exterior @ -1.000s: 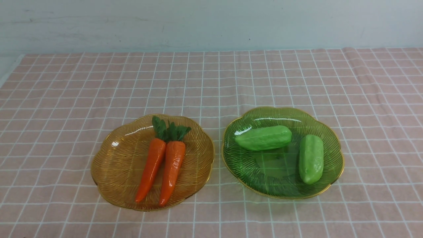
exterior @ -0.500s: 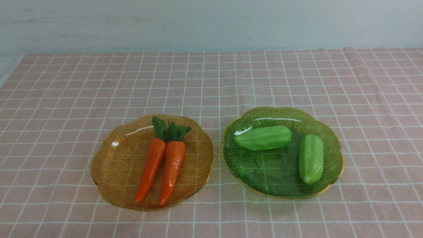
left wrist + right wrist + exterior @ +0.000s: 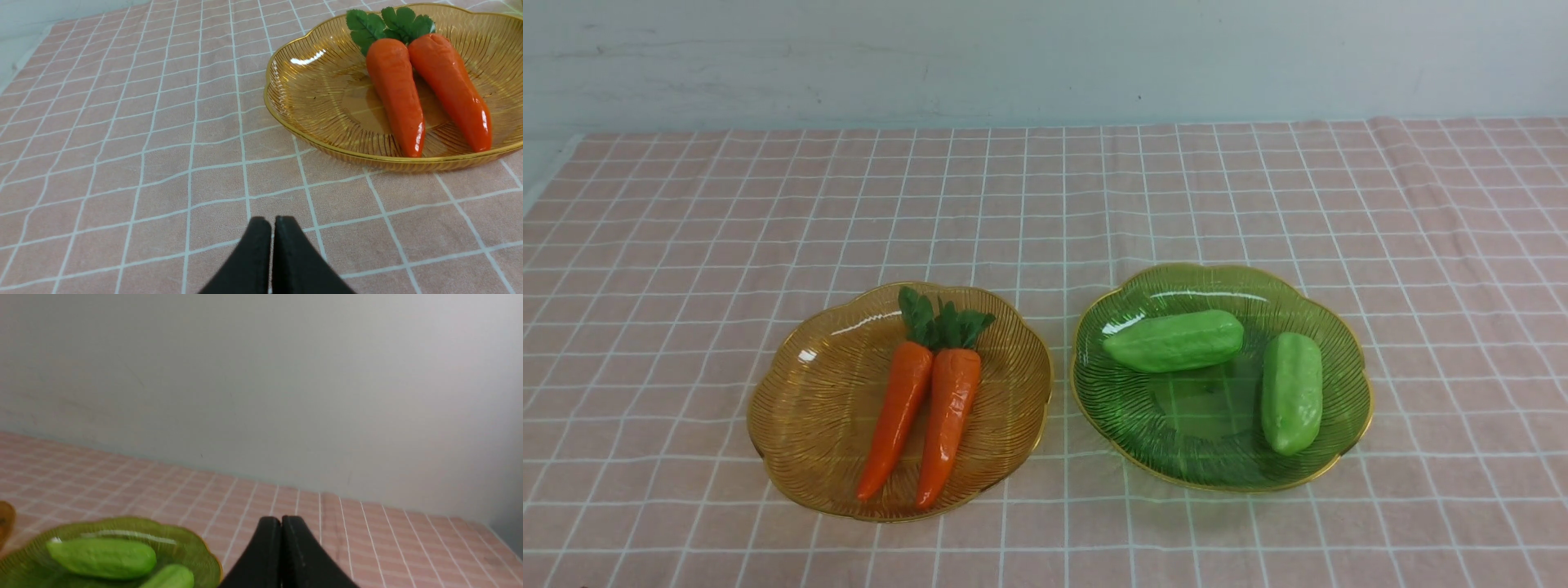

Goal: Put different types of vegetables on the plate.

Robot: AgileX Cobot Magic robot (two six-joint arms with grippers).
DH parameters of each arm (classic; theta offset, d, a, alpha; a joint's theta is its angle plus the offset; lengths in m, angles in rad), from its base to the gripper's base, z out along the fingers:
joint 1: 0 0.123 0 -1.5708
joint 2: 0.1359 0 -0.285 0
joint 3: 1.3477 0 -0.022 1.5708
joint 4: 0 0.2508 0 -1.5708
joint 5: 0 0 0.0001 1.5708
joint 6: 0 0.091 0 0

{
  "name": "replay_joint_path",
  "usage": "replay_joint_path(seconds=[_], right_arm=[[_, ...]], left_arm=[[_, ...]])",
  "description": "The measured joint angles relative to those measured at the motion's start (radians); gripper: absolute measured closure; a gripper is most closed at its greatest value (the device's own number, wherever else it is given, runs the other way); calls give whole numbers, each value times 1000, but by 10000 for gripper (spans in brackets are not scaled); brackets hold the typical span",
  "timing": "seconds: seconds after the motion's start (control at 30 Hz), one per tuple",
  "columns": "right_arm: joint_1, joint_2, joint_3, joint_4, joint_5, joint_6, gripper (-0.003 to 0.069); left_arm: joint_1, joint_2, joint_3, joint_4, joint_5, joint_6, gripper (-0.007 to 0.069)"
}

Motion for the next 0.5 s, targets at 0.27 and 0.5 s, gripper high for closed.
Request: replay_joint_path(seconds=[0.27, 0.5], right_arm=[[-71, 0, 268, 57, -91, 0, 674], [-71, 0, 282, 78, -41, 0, 674]], left_arm=[[0, 0, 0, 0, 0, 0, 628], [0, 0, 0, 0, 0, 0, 628]])
